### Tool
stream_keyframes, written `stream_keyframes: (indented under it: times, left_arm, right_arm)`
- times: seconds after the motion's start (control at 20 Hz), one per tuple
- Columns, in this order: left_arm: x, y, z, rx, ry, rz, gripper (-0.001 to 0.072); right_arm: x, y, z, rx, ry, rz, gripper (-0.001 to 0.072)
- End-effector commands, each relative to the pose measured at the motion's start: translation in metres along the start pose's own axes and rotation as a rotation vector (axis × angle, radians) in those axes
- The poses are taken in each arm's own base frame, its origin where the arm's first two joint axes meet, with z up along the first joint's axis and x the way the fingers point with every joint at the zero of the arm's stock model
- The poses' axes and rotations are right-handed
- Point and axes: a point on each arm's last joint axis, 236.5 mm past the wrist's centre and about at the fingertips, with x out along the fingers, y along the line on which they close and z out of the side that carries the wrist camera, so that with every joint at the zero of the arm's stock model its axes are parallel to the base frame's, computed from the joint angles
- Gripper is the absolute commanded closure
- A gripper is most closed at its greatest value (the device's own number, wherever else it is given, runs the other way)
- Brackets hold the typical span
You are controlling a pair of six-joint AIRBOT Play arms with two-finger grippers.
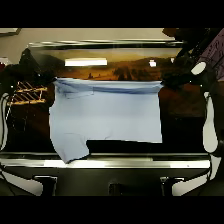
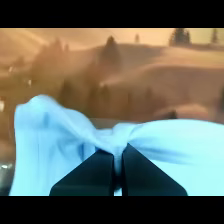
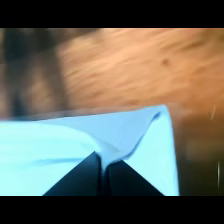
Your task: Fold the clothes and pants, and hang the long-sleeved shirts on hangers.
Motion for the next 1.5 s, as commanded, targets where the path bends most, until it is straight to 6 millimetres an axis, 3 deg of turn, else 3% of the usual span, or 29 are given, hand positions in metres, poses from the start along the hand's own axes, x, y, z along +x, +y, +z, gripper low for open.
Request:
stream_keyframes:
  times: [0.0, 0.1, 0.35, 0.6, 1.0, 1.3, 1.35, 1.4, 1.45]
  left_arm:
    - [0.034, 0.015, -0.005, 0.013, 0.01, 0.018, 0.0689]
    - [0.03, 0.021, -0.02, 0.029, 0.082, 0.018, 0.069]
    - [0.013, 0.036, -0.085, 0.072, 0.368, 0.059, 0.0689]
    - [0.001, 0.041, -0.116, 0.078, 0.511, 0.074, 0.0689]
    - [0.007, 0.048, -0.14, 0.079, 0.607, 0.089, 0.0689]
    - [0.012, 0.05, -0.145, 0.074, 0.622, 0.09, 0.0689]
    - [0.012, 0.05, -0.145, 0.073, 0.62, 0.09, 0.0689]
    - [0.012, 0.05, -0.144, 0.073, 0.617, 0.091, 0.0688]
    - [0.012, 0.05, -0.144, 0.073, 0.616, 0.091, 0.0688]
  right_arm:
    - [0.028, -0.026, 0.002, 0.017, -0.011, -0.041, 0.0684]
    - [0.025, -0.031, -0.015, 0.023, 0.067, -0.056, 0.0684]
    - [0.011, -0.042, -0.077, 0.01, 0.335, -0.103, 0.0684]
    - [0.004, -0.062, -0.091, -0.019, 0.402, -0.183, 0.0683]
    - [0.016, -0.073, -0.115, 0.004, 0.503, -0.197, 0.0683]
    - [0.013, -0.066, -0.122, 0.018, 0.533, -0.17, 0.0637]
    - [0.011, -0.066, -0.125, 0.02, 0.548, -0.17, 0.061]
    - [0.01, -0.066, -0.126, 0.024, 0.557, -0.172, 0.0507]
    - [0.009, -0.065, -0.128, 0.026, 0.566, -0.169, 0.0454]
